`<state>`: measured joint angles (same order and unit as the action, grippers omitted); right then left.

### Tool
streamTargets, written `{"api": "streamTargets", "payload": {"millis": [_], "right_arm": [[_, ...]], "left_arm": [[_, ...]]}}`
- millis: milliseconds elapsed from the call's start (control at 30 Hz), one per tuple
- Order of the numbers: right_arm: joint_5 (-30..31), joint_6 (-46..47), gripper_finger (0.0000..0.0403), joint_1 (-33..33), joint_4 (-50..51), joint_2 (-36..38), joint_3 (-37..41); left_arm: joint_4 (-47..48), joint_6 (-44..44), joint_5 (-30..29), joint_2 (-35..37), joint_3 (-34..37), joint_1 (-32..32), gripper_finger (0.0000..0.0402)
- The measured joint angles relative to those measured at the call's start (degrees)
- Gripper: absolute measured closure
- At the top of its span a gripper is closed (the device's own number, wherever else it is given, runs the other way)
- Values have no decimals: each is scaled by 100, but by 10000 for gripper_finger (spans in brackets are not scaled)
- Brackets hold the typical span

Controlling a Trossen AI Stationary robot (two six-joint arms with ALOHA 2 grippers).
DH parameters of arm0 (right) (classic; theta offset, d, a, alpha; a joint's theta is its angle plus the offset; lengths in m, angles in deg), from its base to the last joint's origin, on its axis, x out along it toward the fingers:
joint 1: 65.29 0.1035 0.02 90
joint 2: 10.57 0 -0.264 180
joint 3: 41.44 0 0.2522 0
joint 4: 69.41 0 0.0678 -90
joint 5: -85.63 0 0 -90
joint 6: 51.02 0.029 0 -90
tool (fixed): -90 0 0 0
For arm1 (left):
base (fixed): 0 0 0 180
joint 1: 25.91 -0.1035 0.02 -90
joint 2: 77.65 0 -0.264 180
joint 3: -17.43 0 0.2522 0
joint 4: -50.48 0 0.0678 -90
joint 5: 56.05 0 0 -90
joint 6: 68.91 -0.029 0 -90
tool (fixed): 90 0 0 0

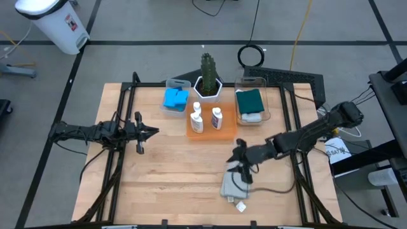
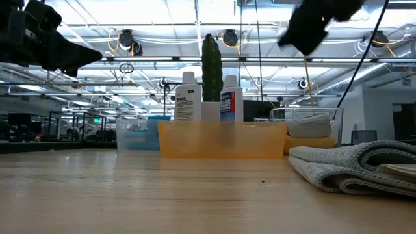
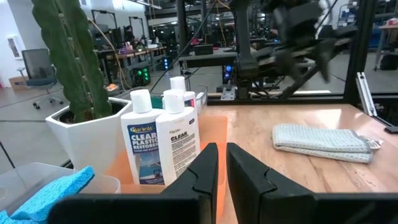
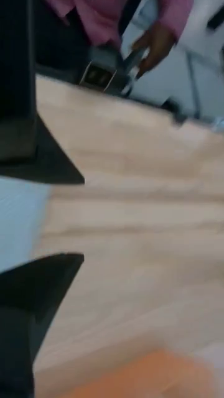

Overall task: Pick & Place Kitchen Items
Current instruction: Put the gray microfiber towel into the transparent bin

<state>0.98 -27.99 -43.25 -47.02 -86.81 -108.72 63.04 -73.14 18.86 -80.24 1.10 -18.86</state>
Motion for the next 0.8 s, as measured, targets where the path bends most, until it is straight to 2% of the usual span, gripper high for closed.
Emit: {"api": "streamTargets", "payload": {"millis": [167,300,433,600,800], "right_arm": [[-111,438,151,-402,1568,127,0],[-579,542,121,-655,1891,-115,100],[-1170,530,122,-813,1465,-370,400],[-1221,531,137,-1019,1077,-611,812],[-1607,627,149,-1112,347,-855,1313]], "left_arm": [[8,0,0,-1,0,-1,364],[8,0,0,-1,0,-1,364],[8,0,0,0,0,-2,364],[8,0,-1,0,0,0,364],[10,0,0,-2,0,0,364]]}}
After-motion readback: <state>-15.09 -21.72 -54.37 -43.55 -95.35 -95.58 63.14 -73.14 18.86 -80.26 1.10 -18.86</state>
